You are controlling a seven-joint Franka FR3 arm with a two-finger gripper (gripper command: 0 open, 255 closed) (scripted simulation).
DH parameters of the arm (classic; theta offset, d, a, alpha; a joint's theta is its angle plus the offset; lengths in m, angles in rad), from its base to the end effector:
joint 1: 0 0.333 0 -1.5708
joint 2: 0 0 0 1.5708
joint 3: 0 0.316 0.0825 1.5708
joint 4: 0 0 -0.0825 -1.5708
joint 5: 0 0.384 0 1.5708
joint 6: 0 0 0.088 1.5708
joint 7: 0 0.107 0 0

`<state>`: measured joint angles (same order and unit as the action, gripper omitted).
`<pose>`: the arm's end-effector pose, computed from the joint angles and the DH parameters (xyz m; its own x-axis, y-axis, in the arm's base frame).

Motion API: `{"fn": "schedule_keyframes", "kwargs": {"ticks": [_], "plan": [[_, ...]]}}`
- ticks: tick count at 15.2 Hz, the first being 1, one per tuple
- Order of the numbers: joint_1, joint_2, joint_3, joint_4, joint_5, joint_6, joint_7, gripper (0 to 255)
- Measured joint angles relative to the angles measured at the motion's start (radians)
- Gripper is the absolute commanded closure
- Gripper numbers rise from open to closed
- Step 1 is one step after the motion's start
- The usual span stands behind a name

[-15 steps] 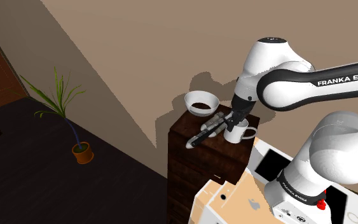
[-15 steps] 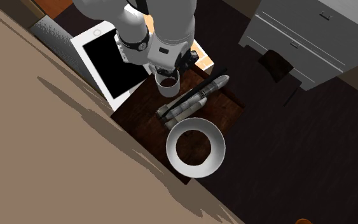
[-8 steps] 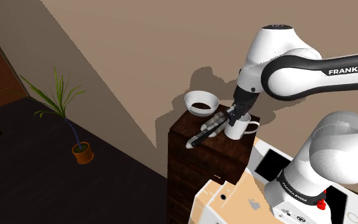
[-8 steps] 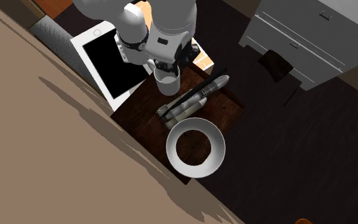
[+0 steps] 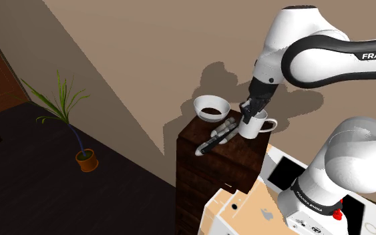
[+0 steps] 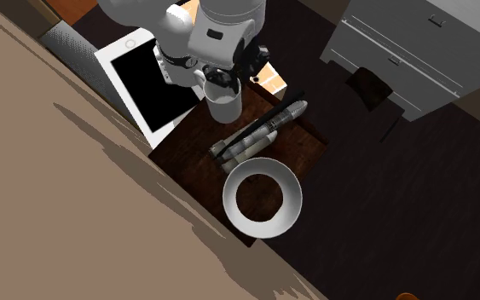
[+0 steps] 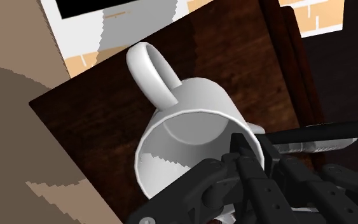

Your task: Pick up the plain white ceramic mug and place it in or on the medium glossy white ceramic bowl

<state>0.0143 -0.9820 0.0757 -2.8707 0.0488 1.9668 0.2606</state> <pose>0.2688 0.0248 0.4349 0.9731 -0.2166 0.0790 -0.2170 -0.9762 -0.0039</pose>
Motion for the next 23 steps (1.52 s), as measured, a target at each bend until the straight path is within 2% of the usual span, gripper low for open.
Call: {"fn": "schedule_keyframes", "kwargs": {"ticks": [14,21,23], "plan": [[-0.006,-0.006,-0.010,0.185,-0.010,-0.191,-0.001,255],[-0.035,0.256,-0.040,0.360,-0.038,-0.103,-0.038,255],[-0.045,0.355,-0.054,0.443,-0.048,-0.087,-0.054,255]]}}
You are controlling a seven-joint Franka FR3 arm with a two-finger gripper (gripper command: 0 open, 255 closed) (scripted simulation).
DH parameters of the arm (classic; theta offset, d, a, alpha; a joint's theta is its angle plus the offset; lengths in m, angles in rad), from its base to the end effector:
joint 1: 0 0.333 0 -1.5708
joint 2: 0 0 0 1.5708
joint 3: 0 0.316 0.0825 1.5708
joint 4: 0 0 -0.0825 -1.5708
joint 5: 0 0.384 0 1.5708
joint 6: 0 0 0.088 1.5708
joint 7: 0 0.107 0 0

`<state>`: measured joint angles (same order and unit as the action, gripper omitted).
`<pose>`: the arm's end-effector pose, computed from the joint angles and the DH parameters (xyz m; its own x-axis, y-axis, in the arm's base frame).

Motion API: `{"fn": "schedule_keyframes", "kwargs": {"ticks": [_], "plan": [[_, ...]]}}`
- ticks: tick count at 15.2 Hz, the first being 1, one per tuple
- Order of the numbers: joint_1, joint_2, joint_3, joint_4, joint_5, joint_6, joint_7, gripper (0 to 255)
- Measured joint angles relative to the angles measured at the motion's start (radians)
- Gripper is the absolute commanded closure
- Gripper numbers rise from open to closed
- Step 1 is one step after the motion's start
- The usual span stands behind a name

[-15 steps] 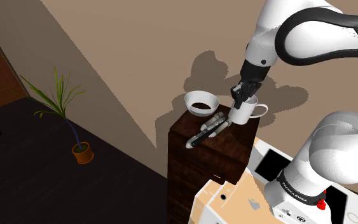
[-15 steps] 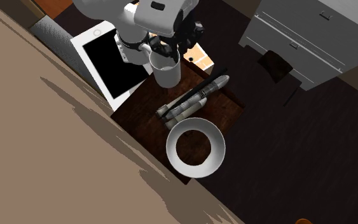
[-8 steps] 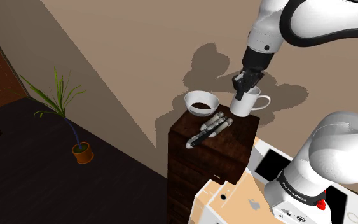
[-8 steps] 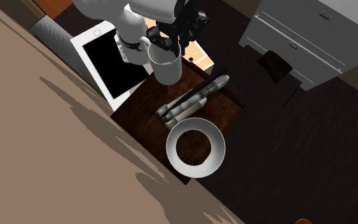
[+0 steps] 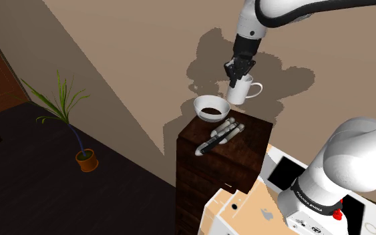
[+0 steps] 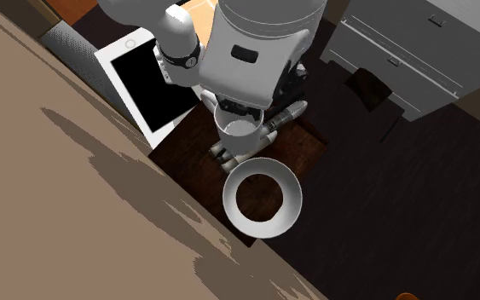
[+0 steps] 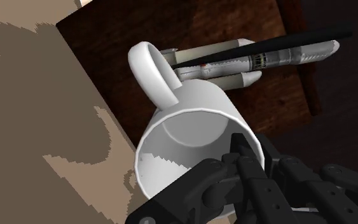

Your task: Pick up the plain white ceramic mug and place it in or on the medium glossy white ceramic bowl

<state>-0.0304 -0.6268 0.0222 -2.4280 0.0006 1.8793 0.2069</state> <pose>0.3703 -0.0020 0.5301 0.9731 -0.2167 0.0788 -0.2171 -0.9761 -0.0038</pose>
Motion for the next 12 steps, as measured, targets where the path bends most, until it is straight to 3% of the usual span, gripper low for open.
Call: {"fn": "schedule_keyframes", "kwargs": {"ticks": [8,12], "plan": [[-0.018,0.315,-0.033,0.298,-0.013,0.017,-0.044,255],[-0.019,0.342,-0.035,0.293,-0.013,0.049,-0.046,255]]}}
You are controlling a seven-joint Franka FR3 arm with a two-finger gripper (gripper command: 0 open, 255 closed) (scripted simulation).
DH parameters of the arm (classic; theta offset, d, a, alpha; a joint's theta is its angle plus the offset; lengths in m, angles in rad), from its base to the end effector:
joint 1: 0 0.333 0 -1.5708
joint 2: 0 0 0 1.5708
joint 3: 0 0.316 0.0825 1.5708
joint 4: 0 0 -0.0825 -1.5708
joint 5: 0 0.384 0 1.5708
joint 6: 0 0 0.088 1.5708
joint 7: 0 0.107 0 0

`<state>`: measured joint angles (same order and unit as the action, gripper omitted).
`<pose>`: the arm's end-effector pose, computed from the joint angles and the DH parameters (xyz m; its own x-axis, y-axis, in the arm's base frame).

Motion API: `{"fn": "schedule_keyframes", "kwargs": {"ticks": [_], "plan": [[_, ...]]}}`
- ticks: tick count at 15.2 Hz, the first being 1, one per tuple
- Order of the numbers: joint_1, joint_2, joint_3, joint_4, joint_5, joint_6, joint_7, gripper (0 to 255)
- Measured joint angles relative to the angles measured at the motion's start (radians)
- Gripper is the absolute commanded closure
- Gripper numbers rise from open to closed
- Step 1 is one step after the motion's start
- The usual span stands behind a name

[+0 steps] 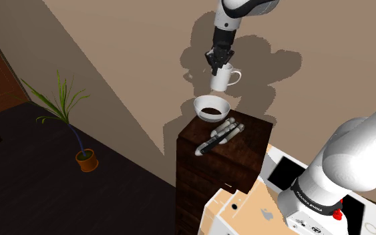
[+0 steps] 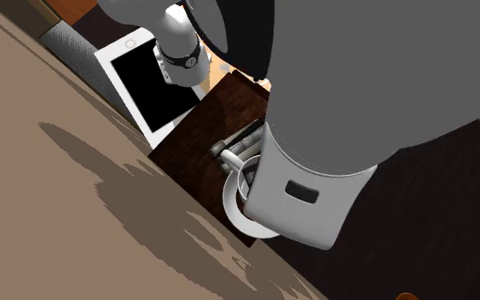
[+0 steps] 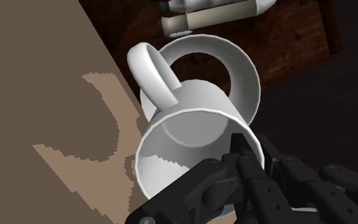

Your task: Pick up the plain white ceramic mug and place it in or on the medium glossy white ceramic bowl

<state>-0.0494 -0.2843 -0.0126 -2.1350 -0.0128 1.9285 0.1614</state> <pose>0.4775 -0.0310 0.5328 0.9731 -0.2168 0.0781 -0.2171 -0.9761 -0.0038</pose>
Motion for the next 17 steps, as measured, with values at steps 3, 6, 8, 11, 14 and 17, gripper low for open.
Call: {"fn": "schedule_keyframes", "kwargs": {"ticks": [3,6,8,11,14,17], "plan": [[0.000,0.006,0.000,-0.032,0.000,0.038,0.000,255],[0.000,0.014,-0.001,-0.066,0.000,0.080,0.000,255],[0.001,0.017,0.001,-0.092,0.000,0.108,0.003,255],[0.000,0.024,0.001,-0.126,-0.001,0.151,0.003,255],[0.000,0.037,0.000,-0.153,-0.001,0.190,0.002,255],[0.000,0.051,0.000,-0.178,-0.001,0.228,0.003,255]]}}
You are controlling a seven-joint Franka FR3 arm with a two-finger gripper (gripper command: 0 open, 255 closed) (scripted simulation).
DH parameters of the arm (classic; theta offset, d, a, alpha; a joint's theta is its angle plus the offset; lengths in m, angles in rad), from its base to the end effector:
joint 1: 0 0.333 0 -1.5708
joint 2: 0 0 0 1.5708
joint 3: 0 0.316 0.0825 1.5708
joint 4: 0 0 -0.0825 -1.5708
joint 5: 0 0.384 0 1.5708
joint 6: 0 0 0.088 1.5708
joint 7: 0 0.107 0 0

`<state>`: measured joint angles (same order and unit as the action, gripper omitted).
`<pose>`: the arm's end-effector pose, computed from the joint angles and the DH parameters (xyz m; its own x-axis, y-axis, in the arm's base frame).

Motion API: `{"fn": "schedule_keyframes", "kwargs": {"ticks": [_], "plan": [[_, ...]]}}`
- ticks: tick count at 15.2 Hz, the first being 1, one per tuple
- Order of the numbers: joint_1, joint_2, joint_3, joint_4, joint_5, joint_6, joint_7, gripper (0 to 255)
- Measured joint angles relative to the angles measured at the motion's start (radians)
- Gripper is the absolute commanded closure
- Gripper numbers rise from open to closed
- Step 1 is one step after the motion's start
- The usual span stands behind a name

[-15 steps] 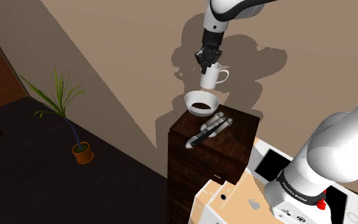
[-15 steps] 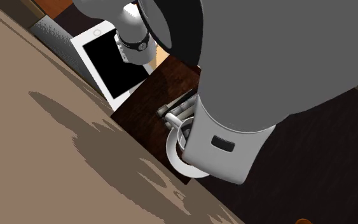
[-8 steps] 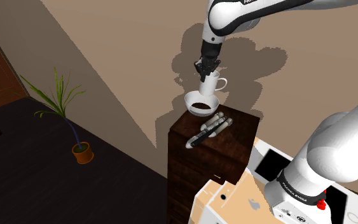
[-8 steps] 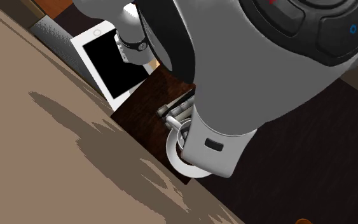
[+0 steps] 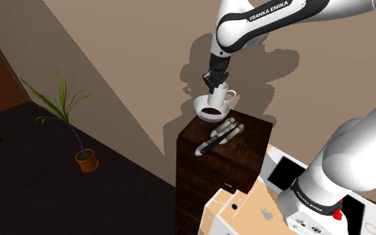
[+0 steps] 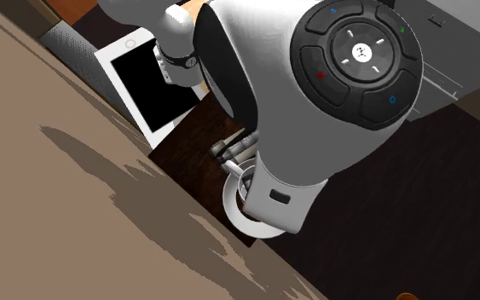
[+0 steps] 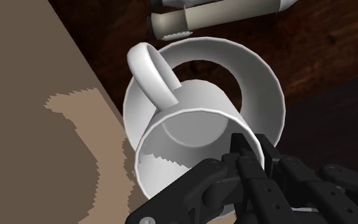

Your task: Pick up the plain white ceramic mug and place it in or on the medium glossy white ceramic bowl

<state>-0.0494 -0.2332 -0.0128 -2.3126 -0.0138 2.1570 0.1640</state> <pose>0.4779 -0.0305 0.4447 0.9732 -0.2165 0.0779 -0.2169 -0.9762 -0.0037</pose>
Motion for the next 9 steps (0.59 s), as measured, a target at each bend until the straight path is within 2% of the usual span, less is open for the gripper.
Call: {"fn": "schedule_keyframes", "kwargs": {"ticks": [5,6,9], "plan": [[0.000,0.002,-0.001,-0.006,0.000,0.008,-0.001,255],[0.000,0.002,-0.001,-0.006,0.000,0.008,-0.001,0],[0.000,0.002,-0.001,-0.006,0.000,0.008,-0.001,0]]}}
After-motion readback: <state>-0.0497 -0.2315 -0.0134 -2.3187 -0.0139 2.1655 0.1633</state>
